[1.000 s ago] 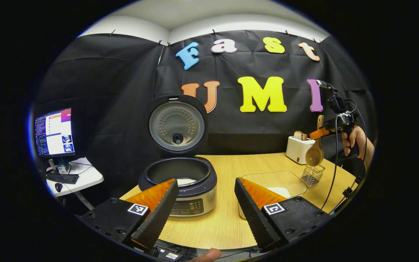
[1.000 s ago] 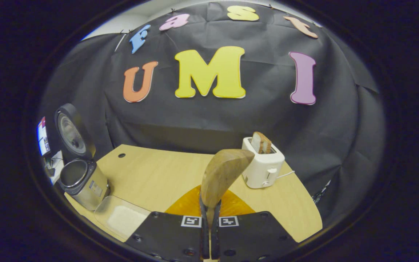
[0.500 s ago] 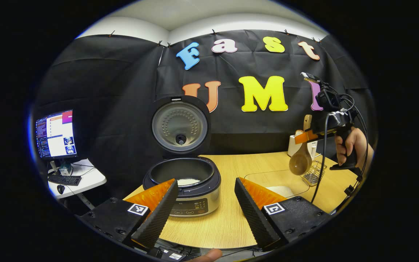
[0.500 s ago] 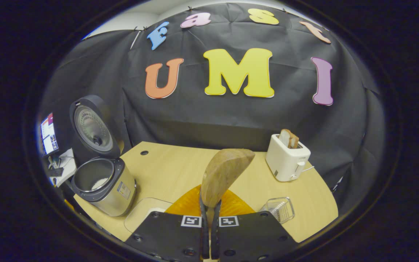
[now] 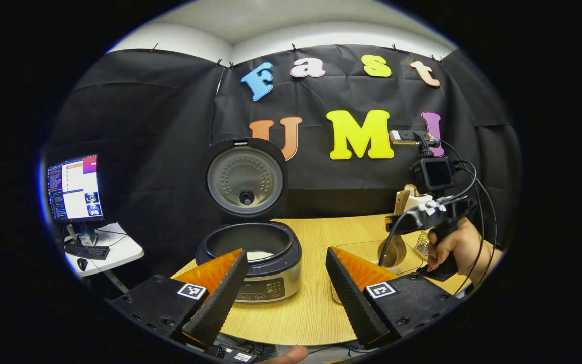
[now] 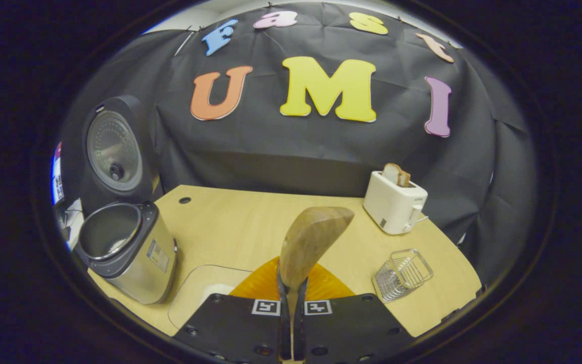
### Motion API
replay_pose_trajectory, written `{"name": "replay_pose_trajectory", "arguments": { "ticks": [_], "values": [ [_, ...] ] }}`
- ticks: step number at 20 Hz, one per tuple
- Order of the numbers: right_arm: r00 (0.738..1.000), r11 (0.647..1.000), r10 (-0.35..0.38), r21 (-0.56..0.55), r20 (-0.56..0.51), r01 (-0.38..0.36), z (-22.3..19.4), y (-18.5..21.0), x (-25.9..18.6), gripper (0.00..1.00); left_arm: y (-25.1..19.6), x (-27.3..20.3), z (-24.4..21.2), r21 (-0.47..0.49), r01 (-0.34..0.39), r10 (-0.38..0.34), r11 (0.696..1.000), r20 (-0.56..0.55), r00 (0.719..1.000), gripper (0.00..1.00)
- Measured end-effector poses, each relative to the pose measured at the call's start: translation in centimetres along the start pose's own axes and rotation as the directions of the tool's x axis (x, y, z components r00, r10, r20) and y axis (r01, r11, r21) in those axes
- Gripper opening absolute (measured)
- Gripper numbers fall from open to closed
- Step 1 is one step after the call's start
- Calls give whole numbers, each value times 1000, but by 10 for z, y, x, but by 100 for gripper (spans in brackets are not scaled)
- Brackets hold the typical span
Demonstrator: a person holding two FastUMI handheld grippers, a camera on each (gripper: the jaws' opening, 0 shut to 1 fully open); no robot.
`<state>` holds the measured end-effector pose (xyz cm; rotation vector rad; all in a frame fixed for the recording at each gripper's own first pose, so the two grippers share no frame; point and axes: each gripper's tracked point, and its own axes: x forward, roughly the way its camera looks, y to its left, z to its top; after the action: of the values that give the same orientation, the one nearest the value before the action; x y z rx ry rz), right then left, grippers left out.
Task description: Close the left gripper, press the button to open the rice cooker; take a wooden spoon from the chopstick holder with the right hand, scoop a spoonful of rice and pour it into the rice cooker, then put the wooden spoon back into the chopstick holder.
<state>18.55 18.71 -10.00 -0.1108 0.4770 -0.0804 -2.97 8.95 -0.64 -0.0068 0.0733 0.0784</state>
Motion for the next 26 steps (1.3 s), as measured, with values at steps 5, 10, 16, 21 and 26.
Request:
{"name": "replay_pose_trajectory", "arguments": {
  "ticks": [5,10,16,21,26],
  "values": [
    [995,995,-99,-22,-14,99,-19,-2,19,3,10,3,-4,-17,-19,19,1000,-12,1000,99],
    [983,979,-183,-84,25,185,-20,5,24,2,10,3,-4,-13,-14,14,1000,-16,1000,99],
    [988,988,-147,-51,-41,144,-35,39,28,2,10,2,-3,-23,-1,0,1000,-9,1000,99],
    [991,993,-120,1,-62,120,-42,54,21,3,23,3,-6,-69,-17,16,997,-21,1000,99],
    [994,992,-58,107,-93,68,-45,70,13,2,28,4,-8,-88,-26,23,996,-27,999,99]
  ]
}}
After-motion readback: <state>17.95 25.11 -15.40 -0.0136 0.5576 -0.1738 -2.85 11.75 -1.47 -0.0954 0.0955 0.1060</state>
